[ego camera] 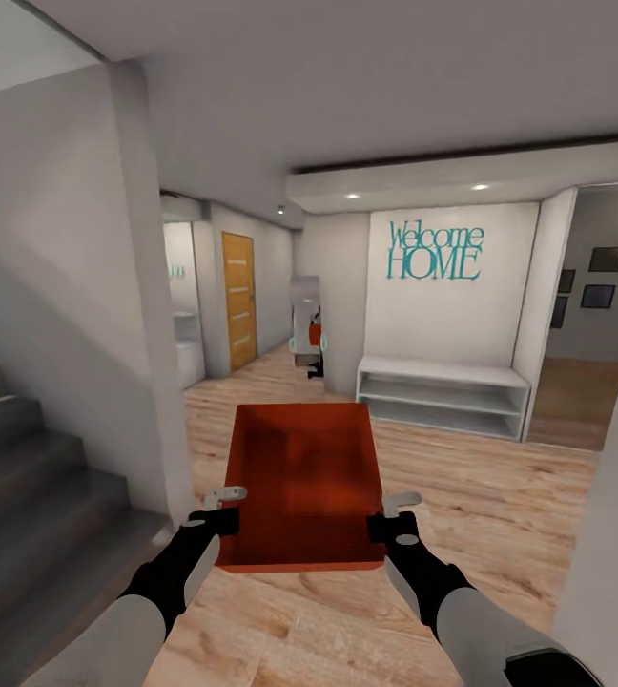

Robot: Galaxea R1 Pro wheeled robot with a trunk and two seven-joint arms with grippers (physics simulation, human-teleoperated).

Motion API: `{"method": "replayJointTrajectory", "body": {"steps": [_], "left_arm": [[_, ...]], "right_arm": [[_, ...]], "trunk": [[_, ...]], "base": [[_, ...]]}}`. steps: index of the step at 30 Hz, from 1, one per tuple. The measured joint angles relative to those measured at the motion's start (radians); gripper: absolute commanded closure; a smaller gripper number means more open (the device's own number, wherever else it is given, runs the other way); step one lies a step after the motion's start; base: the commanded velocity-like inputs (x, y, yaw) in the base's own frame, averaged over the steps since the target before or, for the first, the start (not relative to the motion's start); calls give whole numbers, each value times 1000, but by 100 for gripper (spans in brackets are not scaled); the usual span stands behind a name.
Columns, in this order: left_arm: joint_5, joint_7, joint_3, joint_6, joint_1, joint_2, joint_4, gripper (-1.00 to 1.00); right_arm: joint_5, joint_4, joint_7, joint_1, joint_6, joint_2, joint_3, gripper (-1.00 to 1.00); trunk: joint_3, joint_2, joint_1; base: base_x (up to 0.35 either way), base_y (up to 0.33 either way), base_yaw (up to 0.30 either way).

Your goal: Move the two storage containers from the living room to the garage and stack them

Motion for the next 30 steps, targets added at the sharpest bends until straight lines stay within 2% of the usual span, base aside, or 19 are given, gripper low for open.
{"method": "replayJointTrajectory", "body": {"steps": [30], "left_arm": [[2, 0, -1, -3, 0, 0, 2, 100]], "right_arm": [[0, 0, -1, 0, -1, 0, 1, 100]], "trunk": [[0, 0, 0]], "base": [[323, 0, 0]]}}
